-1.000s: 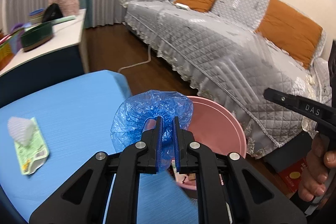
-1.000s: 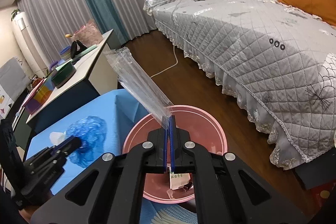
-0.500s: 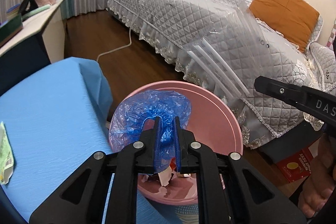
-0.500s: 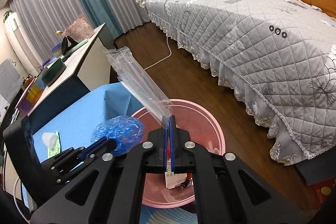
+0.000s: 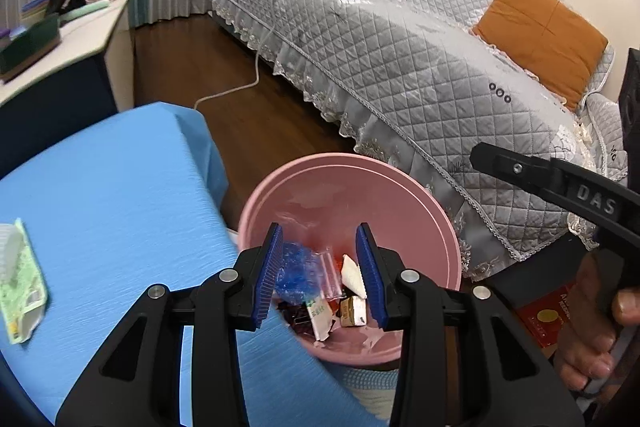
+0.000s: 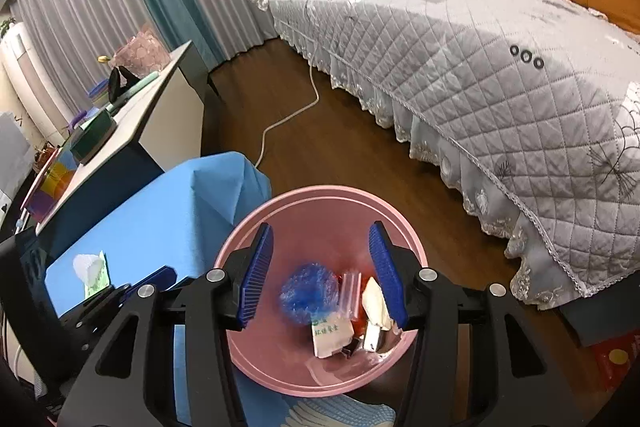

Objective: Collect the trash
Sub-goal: 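Carry both items over the pink bin and open both tools to drop them, then move both tools back over the table toward the green packet and bubble wrap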

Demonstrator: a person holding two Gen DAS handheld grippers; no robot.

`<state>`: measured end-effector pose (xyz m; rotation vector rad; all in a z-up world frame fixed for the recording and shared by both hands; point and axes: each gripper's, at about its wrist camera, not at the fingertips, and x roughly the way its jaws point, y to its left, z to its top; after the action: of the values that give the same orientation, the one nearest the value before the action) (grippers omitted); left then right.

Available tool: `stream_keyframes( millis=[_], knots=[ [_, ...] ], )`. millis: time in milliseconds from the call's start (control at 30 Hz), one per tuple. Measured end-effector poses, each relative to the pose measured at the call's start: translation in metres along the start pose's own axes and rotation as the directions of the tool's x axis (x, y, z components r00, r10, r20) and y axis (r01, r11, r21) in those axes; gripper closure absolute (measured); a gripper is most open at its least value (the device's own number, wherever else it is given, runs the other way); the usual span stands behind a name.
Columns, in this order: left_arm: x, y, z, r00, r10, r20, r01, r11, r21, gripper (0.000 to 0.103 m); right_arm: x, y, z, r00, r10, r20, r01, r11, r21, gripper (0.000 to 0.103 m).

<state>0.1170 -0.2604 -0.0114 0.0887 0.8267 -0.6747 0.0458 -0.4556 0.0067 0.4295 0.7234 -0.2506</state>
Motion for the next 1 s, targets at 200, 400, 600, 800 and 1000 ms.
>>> stream_keyframes(
  millis=[200,400,600,800,1000],
  knots=[
    [-0.044,0.024,0.0,0.999,0.029,0.046,-0.029,0.999,-0.013,0.065,-0.012,0.028,0.0,0.998,0.034,0.05,-0.031,0.999,-0.042,0.055],
    [-0.096,0.065,-0.002,0.992,0.081,0.091,-0.078,0.996,-0.038,0.065,-0.023,0.07,-0.007,0.991,0.101,0.083,-0.094,0.991,-0.094,0.067],
    [-0.156,0.124,0.005,0.974,0.163,0.159,-0.153,0.985,-0.076,0.072,-0.028,0.119,-0.02,0.978,0.192,0.088,-0.174,0.968,-0.18,0.086],
    [-0.202,0.189,0.009,0.932,0.28,0.23,-0.251,0.957,-0.145,0.08,-0.02,0.17,-0.042,0.965,0.259,0.046,-0.235,0.929,-0.287,0.091],
    [-0.217,0.243,-0.018,0.912,0.342,0.228,-0.275,0.919,-0.28,0.082,0.002,0.218,-0.066,0.939,0.337,-0.063,-0.339,0.885,-0.319,0.098]
  ],
)
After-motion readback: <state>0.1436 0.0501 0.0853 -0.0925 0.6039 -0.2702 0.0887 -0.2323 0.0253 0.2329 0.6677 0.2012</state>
